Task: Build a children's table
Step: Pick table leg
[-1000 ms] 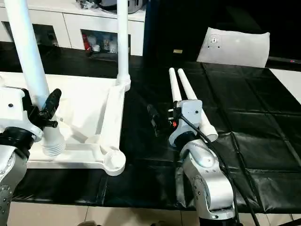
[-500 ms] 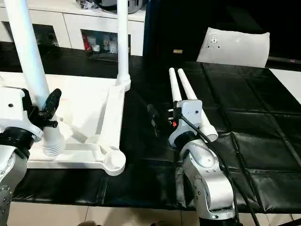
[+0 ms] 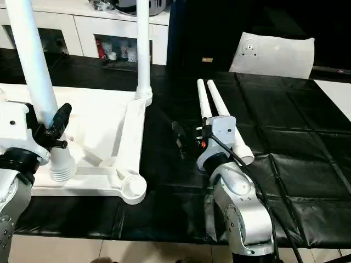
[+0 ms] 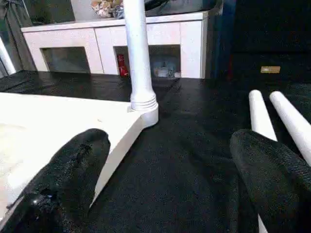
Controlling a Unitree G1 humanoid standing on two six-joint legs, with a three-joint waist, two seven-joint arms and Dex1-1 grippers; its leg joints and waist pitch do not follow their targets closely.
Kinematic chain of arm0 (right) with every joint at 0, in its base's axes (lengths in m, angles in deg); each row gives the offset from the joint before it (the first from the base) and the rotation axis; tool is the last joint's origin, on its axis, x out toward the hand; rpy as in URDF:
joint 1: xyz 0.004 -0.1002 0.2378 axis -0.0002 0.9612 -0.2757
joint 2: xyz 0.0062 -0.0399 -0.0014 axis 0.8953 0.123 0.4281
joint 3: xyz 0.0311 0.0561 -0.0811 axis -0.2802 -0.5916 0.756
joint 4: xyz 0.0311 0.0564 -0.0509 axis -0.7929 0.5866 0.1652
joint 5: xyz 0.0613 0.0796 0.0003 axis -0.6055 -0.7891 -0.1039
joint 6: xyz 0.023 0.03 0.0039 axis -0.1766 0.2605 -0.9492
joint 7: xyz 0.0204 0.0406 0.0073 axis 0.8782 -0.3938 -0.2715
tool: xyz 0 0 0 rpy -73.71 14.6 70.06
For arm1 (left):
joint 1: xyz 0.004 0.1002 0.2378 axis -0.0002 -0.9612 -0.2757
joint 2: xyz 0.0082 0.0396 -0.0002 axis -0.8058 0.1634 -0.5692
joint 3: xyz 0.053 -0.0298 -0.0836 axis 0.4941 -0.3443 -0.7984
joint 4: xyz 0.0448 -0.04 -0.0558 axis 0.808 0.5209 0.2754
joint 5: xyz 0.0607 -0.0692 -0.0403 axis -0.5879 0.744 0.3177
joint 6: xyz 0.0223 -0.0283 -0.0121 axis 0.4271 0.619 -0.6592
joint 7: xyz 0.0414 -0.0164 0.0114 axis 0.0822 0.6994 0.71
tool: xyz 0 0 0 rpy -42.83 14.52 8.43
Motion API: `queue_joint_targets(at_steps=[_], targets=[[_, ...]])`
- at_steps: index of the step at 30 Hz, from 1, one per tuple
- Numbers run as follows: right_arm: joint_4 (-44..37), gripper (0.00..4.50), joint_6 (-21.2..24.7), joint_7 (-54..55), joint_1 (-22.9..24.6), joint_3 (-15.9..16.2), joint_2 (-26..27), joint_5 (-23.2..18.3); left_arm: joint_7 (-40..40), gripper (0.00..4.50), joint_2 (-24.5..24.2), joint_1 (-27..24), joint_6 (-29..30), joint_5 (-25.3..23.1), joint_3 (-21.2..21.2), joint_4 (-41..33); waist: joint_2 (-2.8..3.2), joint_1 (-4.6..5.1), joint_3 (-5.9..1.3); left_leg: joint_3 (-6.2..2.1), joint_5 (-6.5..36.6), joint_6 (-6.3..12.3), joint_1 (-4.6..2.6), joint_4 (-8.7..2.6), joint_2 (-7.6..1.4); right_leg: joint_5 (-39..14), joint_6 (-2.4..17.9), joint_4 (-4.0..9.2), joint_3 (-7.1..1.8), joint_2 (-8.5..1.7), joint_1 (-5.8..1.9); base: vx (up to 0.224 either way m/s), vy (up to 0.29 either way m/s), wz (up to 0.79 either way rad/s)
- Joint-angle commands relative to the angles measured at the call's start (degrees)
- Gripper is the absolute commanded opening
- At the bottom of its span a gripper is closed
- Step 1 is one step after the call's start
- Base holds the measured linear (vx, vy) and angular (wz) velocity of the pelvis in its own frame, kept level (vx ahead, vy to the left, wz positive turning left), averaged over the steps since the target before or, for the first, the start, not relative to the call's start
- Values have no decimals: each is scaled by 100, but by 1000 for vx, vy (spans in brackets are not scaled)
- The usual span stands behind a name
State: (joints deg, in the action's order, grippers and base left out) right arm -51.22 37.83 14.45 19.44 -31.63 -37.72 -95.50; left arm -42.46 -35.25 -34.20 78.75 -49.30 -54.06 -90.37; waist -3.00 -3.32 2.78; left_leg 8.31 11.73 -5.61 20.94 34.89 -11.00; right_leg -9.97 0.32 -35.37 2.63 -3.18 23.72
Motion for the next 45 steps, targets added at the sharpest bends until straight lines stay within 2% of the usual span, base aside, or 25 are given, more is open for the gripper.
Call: queue_joint_targets(at_steps=[1,38,45], targets=[[16,437,7,46,-75,-20,-8,16,11,186,-1,-26,-30,12,-18,-47,94,0,-310,11,1144,-169,4,-439,-89,-1510,285,413,-221,-276,-274,0,0,0],[16,437,7,46,-75,-20,-8,16,11,186,-1,-26,-30,12,-18,-47,92,1,-313,11,1118,-167,5,-436,-90,-1463,291,407,-220,-274,-275,0,0,0],[16,437,7,46,-75,-20,-8,16,11,186,-1,-26,-30,12,-18,-47,90,0,-309,12,1181,-165,4,-437,-85,-1598,261,422,-220,-277,-273,0,0,0]])
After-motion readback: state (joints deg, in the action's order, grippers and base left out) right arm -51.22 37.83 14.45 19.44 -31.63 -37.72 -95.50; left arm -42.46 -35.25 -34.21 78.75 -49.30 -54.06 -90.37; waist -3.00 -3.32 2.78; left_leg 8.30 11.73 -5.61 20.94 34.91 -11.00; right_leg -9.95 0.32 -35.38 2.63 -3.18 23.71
